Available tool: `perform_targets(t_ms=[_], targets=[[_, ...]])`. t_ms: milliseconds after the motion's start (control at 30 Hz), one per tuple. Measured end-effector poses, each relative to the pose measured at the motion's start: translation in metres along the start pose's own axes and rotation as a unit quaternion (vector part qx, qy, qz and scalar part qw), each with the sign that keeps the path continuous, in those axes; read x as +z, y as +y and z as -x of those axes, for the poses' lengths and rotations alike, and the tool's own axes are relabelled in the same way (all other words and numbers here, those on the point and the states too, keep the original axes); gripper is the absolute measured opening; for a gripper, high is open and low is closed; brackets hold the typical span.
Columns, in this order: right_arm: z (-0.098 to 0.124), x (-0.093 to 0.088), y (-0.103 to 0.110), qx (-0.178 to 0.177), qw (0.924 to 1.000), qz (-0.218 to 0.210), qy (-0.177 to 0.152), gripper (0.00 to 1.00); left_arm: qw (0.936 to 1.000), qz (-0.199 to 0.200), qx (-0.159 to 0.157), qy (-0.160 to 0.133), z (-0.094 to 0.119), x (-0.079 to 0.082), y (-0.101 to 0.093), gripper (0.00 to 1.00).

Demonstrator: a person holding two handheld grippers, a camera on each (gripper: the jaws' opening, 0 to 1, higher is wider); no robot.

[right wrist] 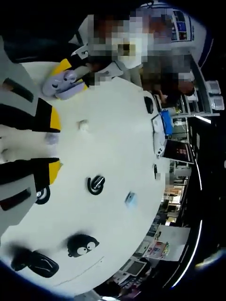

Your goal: Pick up the earbuds from the table and place the earbuds into the earbud case

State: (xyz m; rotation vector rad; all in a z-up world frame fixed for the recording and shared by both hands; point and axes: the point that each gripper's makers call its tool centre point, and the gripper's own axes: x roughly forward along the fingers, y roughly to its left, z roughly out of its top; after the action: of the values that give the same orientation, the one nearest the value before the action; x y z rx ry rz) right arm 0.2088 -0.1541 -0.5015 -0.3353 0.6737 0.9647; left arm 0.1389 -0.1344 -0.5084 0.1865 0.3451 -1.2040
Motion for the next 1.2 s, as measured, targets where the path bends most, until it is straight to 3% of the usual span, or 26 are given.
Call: perform_targets(t_ms=[167, 400, 800, 1200], targets=[[-0.010, -0.003, 0.003, -0.020, 0.9997, 0.016, -0.007, 0.23, 1.0000, -0.001, 0.000, -0.002, 0.000, 0.000, 0.000, 0.20], [-0.008, -0.012, 0.009, -0.014, 0.9992, 0.032, 0.019, 0.28, 1.0000, -0.006, -0.001, 0.000, -0.001, 0.001, -0.001, 0.20], [0.009, -0.026, -0.002, -0.023, 0.9978, 0.046, 0.042, 0.26, 1.0000, -0.004, 0.001, -0.002, 0.000, 0.000, -0.001, 0.20], [0.012, -0.026, -0.006, -0.024, 0.9959, 0.066, 0.058, 0.21, 1.0000, -0.003, 0.001, -0.002, 0.001, 0.000, -0.001, 0.20]])
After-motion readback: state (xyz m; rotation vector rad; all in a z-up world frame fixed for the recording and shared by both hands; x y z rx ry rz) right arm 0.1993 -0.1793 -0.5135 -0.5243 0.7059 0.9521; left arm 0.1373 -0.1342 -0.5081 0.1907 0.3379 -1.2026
